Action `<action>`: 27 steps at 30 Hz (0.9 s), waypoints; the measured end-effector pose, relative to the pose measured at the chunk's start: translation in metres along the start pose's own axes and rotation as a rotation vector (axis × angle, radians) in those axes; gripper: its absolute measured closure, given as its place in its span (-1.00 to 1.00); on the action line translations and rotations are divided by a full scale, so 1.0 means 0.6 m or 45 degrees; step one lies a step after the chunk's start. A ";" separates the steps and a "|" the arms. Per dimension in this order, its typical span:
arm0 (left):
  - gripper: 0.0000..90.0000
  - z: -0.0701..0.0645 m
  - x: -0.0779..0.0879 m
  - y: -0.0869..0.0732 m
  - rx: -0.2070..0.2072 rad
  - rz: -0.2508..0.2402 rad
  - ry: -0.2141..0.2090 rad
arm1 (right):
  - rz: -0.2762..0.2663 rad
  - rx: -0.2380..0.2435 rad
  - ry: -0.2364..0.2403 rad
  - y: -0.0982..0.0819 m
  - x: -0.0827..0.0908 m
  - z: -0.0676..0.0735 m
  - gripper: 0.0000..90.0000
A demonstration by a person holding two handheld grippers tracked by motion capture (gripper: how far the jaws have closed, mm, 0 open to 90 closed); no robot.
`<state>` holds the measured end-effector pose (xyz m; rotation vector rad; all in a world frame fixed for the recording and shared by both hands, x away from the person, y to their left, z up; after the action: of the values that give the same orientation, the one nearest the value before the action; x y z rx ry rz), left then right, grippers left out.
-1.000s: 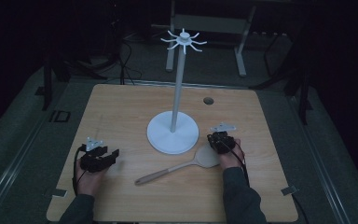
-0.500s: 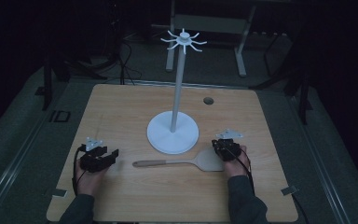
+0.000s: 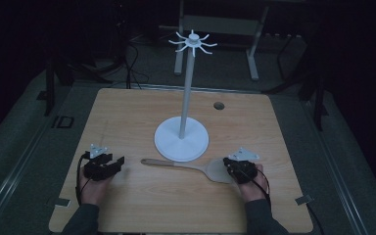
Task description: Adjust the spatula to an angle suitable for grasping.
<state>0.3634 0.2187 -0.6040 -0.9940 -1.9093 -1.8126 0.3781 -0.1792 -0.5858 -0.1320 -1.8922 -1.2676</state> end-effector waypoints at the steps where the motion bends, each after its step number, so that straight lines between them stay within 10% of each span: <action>1: 0.04 -0.001 0.000 0.000 -0.006 0.003 0.001 | 0.000 0.000 0.000 0.000 0.000 0.000 0.96; 14: 0.04 0.000 0.000 -0.001 -0.004 0.002 0.002 | 0.058 -0.017 0.035 -0.048 0.009 0.020 0.99; 27: 0.04 -0.002 -0.003 -0.001 -0.011 0.013 0.005 | 0.022 0.024 0.102 -0.004 0.010 0.041 0.91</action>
<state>0.3638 0.2172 -0.6057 -1.0009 -1.8923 -1.8173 0.3589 -0.1628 -0.5867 -0.0863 -1.8304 -1.2259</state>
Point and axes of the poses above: each handheld gripper's, and its own axes: x roughly backward along the jaws, y roughly out of its top, z roughly to its left, the point moved 9 cm from there along -x, roughly forward along the jaws, and after that the axes turned 2 degrees about z, right-handed, at the moved point
